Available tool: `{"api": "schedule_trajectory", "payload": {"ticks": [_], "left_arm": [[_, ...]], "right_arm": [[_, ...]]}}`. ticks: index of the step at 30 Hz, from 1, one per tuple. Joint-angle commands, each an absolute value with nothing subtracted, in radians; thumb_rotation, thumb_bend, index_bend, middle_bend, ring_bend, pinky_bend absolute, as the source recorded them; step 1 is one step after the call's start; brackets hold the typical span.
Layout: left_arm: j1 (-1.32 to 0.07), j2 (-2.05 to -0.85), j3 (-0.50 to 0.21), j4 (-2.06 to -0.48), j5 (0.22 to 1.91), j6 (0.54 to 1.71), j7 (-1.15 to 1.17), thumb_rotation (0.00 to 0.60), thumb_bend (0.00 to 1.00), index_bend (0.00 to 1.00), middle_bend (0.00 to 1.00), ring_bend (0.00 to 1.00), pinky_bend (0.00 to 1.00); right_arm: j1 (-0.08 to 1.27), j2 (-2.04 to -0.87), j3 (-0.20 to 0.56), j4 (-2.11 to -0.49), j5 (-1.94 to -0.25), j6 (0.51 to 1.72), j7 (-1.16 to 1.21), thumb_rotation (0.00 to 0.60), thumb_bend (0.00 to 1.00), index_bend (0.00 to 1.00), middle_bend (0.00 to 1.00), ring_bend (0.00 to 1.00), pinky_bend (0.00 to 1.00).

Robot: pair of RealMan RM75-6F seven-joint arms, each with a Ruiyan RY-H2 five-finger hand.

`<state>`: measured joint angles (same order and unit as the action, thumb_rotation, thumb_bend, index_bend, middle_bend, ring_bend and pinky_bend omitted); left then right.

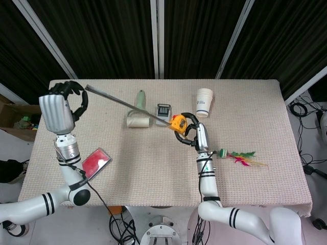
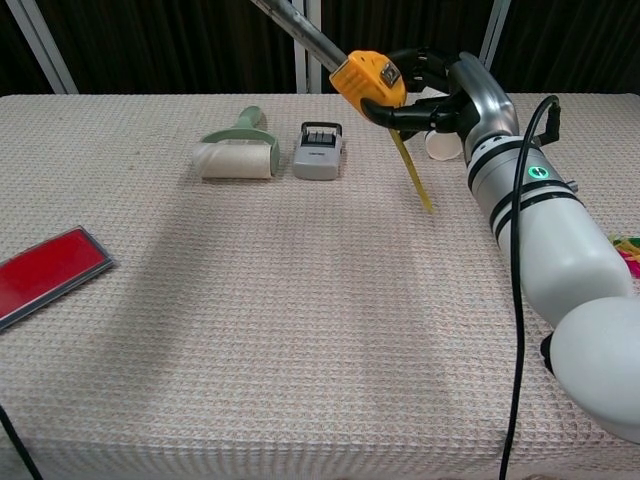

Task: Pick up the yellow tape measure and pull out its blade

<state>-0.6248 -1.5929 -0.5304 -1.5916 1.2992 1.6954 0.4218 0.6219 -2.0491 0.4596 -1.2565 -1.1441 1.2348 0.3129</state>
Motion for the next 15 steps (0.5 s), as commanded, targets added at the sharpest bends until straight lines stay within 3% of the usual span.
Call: {"api": "schedule_trajectory", "payload": {"ticks": [1, 15], "left_arm": [[-0.616, -1.585, -0.538, -1.591, 1.29, 1.702, 0.408, 0.6, 0.45, 0.62, 0.63, 0.57, 0.7], [-0.598, -1.564, -0.56, -1.61, 1.266, 1.72, 0.368, 0.6, 0.45, 0.62, 0.63, 0.57, 0.7]], "right_arm": [[0.62, -2.05, 0.459, -1.252, -1.143, 1.232, 0.313, 0.6, 0.33, 0.92, 0.75, 0.66, 0.54], [0.61, -2.052, 0.455, -1.237, -1.146, 1.227, 0.32, 0.6, 0.33, 0.92, 0.75, 0.66, 0.54]]}}
